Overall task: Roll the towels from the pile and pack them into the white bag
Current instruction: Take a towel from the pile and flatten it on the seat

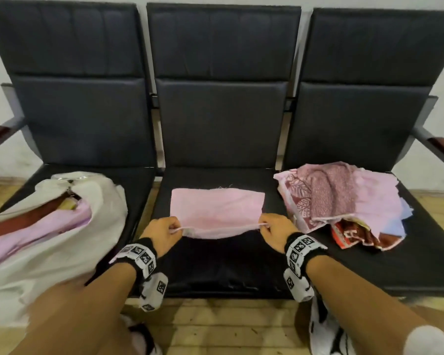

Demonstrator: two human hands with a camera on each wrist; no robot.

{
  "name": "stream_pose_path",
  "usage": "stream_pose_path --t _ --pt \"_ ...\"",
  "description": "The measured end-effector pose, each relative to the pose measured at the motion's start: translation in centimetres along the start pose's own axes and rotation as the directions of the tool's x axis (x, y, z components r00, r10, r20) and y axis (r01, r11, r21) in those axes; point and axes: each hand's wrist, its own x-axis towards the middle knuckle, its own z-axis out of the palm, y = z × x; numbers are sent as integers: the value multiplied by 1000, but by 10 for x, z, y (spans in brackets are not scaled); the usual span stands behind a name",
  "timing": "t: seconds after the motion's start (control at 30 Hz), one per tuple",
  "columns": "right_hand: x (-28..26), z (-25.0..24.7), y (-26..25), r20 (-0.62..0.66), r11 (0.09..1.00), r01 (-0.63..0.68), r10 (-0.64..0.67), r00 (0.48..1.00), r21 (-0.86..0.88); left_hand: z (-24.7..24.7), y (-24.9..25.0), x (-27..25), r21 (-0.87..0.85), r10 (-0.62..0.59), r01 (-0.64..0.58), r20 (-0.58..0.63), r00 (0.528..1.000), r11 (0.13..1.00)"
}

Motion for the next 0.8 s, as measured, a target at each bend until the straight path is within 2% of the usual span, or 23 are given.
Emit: stream_pose_path --t 0.1,0.17,0.23,0.3,0.37,0.47,0.6,0.7,0.8 --pt "-17 35 14 97 999 3 1 995 -41 29 -13 -15 137 11 -27 118 993 990" --pt "-31 57 20 203 994 17 6 979 -111 48 -23 -28 220 -17 -24 183 983 975" --pt "-40 75 24 293 986 31 19 956 -164 62 -33 -39 318 -18 -72 269 963 945" --pt "-46 87 29 301 987 33 16 954 -156 69 -39 -47 368 22 -136 298 954 920" --pt "-55 94 35 259 984 41 6 966 -176 70 -43 -55 353 48 -154 293 955 923" --pt "-63 102 49 124 978 63 -39 991 -200 68 -52 -66 308 75 -151 243 967 939" --pt "-68 97 51 195 992 59 -36 980 -114 66 -57 -75 269 70 -112 162 984 957" --pt "-77 95 45 150 999 -26 31 988 -37 70 -56 -84 151 70 -81 77 995 985" --pt "-85 100 45 117 991 -130 127 985 19 76 -59 -90 84 9 -12 28 1000 996"
